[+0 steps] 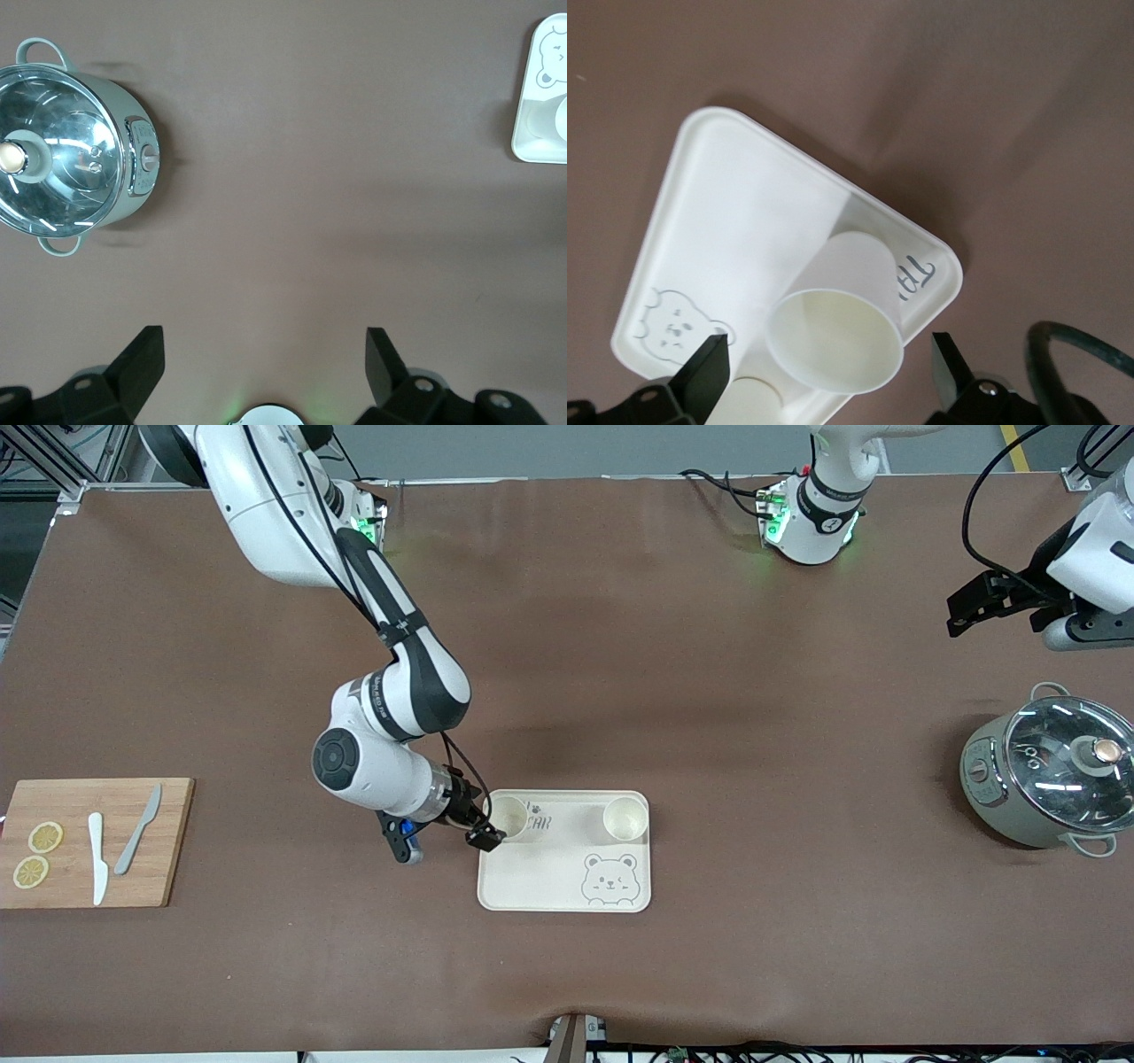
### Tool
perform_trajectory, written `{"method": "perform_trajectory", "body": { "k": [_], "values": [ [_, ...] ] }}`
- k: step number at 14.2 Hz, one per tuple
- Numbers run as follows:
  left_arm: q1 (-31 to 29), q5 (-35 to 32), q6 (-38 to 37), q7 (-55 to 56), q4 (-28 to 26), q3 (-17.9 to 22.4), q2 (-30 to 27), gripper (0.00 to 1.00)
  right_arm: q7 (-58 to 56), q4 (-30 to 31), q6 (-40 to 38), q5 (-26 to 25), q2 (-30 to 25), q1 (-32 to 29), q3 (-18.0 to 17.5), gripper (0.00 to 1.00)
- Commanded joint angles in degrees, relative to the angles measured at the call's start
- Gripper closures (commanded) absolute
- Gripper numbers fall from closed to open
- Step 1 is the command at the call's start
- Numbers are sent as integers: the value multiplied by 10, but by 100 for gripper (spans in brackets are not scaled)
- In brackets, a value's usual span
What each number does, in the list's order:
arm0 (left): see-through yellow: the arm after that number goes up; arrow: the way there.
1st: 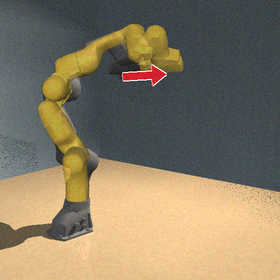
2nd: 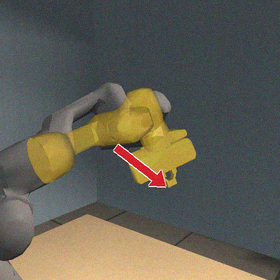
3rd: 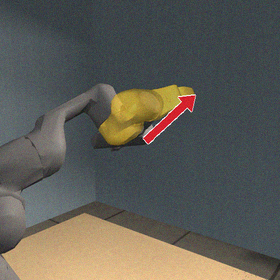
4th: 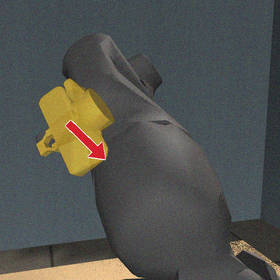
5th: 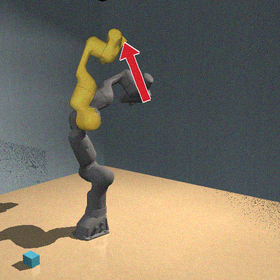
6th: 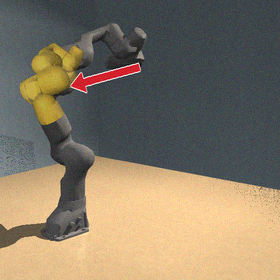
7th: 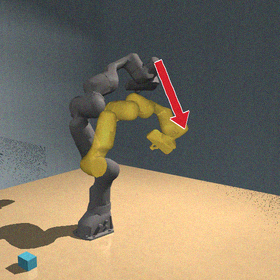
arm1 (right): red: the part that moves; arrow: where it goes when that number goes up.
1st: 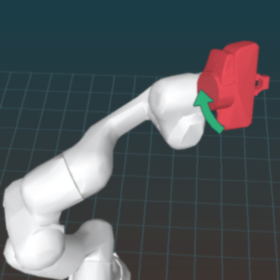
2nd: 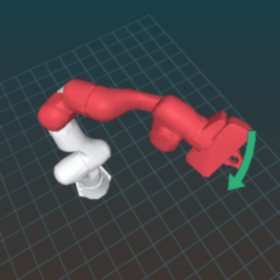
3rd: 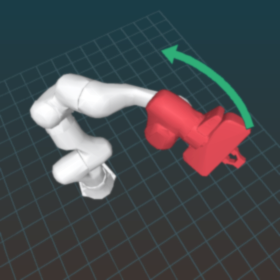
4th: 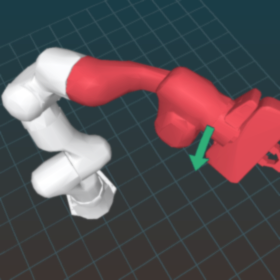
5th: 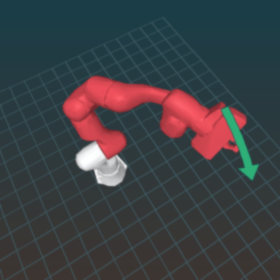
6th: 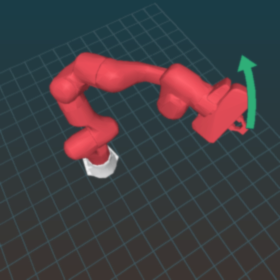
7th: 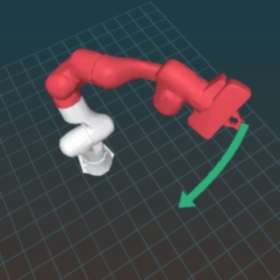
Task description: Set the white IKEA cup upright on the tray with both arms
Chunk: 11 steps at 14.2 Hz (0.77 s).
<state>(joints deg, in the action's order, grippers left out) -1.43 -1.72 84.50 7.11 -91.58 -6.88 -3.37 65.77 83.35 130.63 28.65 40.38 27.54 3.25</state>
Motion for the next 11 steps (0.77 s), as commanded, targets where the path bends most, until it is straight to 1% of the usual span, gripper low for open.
{"method": "perform_trajectory", "body": {
  "k": [1,2,4,5,6,7,8,10,11],
  "values": [
    [1,9,1,6,2,2,2,0,-1,-2,-17,-3,-38,-43,-9,0],
    [0,9,1,7,3,2,2,0,0,-11,-57,-3,-49,-61,-11,0],
    [0,9,1,7,3,2,2,0,1,-69,-178,-16,-51,-78,-4,0],
    [1,9,1,7,3,2,3,0,3,-90,-229,-31,-51,-92,-4,0],
    [0,7,2,6,4,2,8,0,4,-97,-251,-55,-54,-98,-4,0],
    [0,4,6,5,4,2,9,0,0,-96,-257,-77,-71,-104,-3,0],
    [-1,4,7,5,5,2,9,0,-6,-92,-275,-82,-93,-127,-2,0],
    [-1,4,7,6,4,2,6,0,-61,-93,-343,-82,-119,-162,-1,0],
    [-1,4,8,5,5,2,6,0,-84,-91,-364,-84,-137,-177,-1,0]
  ]
}}
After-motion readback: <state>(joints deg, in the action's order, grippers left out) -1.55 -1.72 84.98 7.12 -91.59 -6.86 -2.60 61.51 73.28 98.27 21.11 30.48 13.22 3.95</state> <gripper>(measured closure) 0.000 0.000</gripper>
